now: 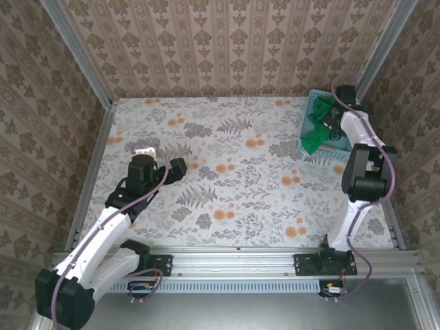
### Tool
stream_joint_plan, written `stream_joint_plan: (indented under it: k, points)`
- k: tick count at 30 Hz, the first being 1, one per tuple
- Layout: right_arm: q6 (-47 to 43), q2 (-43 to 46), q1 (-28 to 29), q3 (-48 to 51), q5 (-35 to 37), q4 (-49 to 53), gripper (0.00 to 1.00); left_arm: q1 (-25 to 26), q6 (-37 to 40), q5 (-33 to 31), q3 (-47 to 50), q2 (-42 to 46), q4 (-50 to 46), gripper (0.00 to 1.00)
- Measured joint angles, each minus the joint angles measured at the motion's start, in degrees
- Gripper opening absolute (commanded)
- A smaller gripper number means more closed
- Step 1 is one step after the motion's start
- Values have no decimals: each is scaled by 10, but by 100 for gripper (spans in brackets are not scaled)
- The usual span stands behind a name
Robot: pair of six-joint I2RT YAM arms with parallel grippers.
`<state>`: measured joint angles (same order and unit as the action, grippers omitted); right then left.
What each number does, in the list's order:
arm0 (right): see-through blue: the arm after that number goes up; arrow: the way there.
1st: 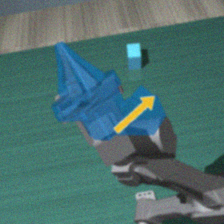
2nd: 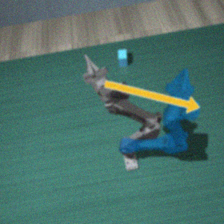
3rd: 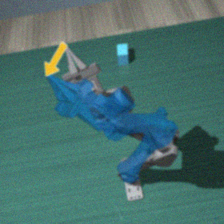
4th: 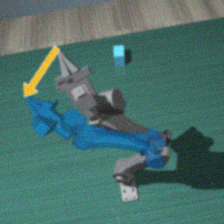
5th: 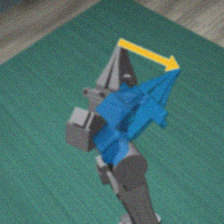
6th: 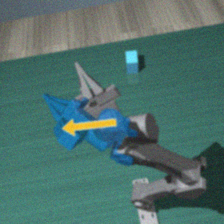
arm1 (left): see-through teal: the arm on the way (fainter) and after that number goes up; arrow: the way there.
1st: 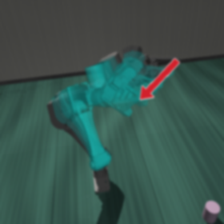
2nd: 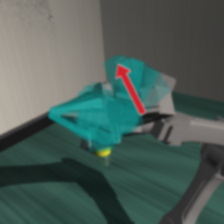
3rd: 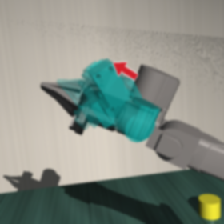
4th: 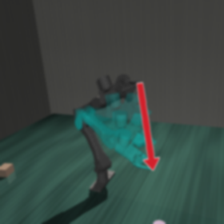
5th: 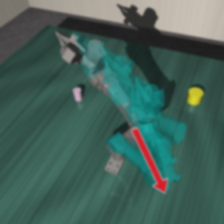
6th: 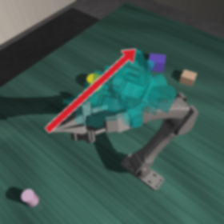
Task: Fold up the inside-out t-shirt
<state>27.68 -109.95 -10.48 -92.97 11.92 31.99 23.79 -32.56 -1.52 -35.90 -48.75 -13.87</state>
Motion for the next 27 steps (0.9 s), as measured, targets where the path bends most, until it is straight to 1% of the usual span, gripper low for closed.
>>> stream_joint_plan:
  k: [3, 6, 8, 14, 17, 20, 24, 25, 26, 27]
  points:
    - [-40, 82, 43, -3, 19, -1, 0, 2, 0, -3, -12, 9, -18, 100]
    - [-83, 154, 110, -7, 35, -2, 0, 2, 2, -10, -24, 19, -45, 100]
    - [-113, 200, 169, -7, 44, -4, 0, 2, 2, -17, -36, 25, -67, 100]
    - [-187, 292, 346, -7, 68, -5, 0, 1, 3, -24, -55, 49, -110, 100]
    - [-203, 327, 420, -6, 68, -5, 0, 1, 3, -24, -55, 65, -125, 100]
    - [-205, 348, 475, 0, 65, -5, 0, 1, 2, -24, -55, 79, -137, 100]
    - [-200, 355, 522, 39, 38, -7, 0, -2, 2, -24, -53, 86, -141, 100]
    - [-193, 352, 528, 55, 30, -10, 2, -3, 2, -23, -52, 87, -141, 100]
    - [-186, 348, 532, 70, 23, -14, 7, -3, 2, -22, -50, 87, -141, 100]
    - [-177, 340, 535, 87, 14, -21, 16, -3, 2, -19, -48, 87, -140, 100]
